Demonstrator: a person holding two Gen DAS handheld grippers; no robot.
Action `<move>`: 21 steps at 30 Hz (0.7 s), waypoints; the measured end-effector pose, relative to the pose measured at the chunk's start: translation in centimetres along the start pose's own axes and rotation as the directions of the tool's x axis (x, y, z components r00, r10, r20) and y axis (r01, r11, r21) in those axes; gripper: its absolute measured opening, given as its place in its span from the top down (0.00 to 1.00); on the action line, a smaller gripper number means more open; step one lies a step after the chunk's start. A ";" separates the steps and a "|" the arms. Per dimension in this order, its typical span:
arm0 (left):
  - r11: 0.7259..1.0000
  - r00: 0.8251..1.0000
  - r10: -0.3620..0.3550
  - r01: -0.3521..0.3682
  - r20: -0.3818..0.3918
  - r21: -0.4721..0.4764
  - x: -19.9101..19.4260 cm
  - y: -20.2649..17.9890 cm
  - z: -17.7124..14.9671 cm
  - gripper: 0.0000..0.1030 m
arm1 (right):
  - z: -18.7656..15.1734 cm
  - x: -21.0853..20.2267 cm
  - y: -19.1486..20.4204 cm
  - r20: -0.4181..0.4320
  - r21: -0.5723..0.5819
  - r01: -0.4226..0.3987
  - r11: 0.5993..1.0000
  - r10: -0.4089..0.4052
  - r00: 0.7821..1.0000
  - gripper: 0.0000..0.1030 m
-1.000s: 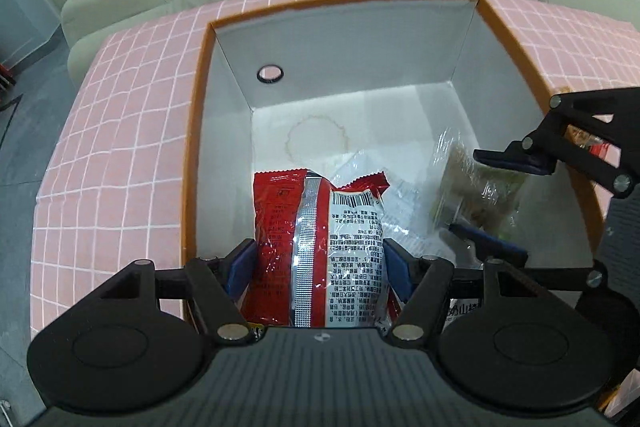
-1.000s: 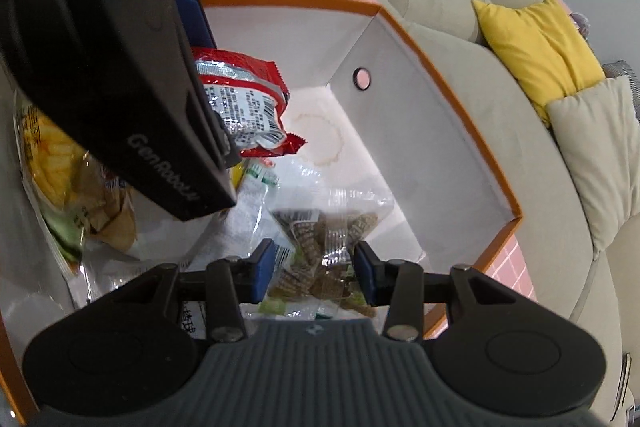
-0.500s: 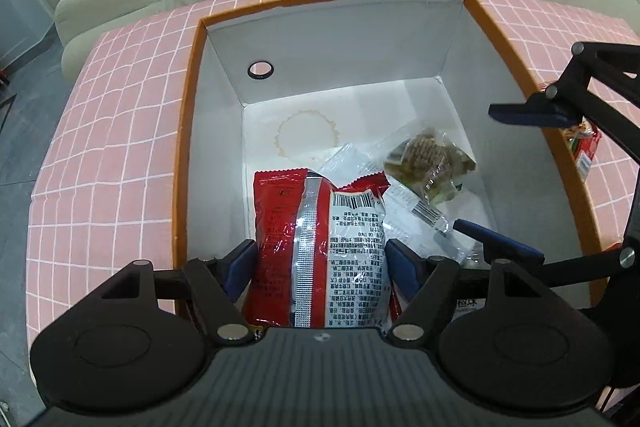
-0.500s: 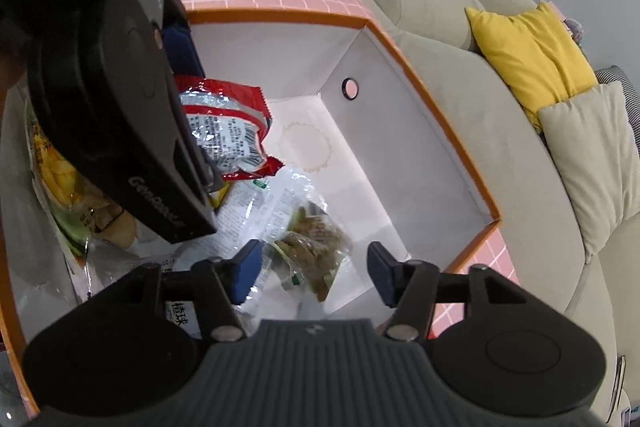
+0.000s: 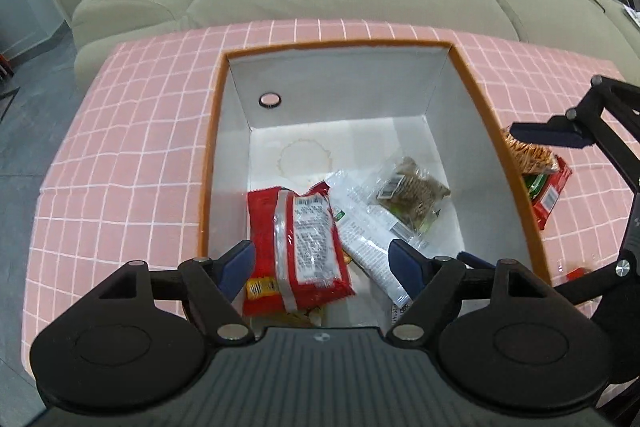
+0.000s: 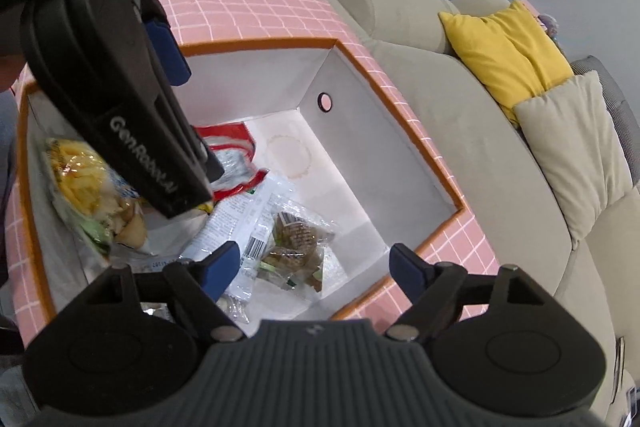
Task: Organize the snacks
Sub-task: 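Open both tools to release the bags and withdraw from the box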
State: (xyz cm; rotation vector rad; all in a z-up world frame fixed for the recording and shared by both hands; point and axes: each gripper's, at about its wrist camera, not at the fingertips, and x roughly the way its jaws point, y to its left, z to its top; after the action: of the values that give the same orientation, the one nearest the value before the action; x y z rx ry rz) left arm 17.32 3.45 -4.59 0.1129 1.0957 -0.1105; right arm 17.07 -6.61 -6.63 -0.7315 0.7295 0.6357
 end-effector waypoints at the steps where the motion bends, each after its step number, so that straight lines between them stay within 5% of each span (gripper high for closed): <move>1: 1.000 1.000 0.002 -0.002 0.010 0.001 -0.4 -0.1 0.0 0.14 | 0.0 -0.3 -0.3 0.006 0.019 -0.008 1.000 0.008 1.000 0.23; 21: 0.998 0.973 -0.032 0.044 0.229 -0.049 -8.5 -5.9 -3.1 0.14 | -5.5 -10.1 -2.7 0.151 0.375 -0.004 0.927 -0.056 0.987 0.19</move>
State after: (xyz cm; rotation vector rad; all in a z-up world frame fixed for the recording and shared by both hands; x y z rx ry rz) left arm 9.88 -1.68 1.32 0.0297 0.8704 -0.1250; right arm 11.14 -15.02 -0.80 -0.3322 0.6669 0.5034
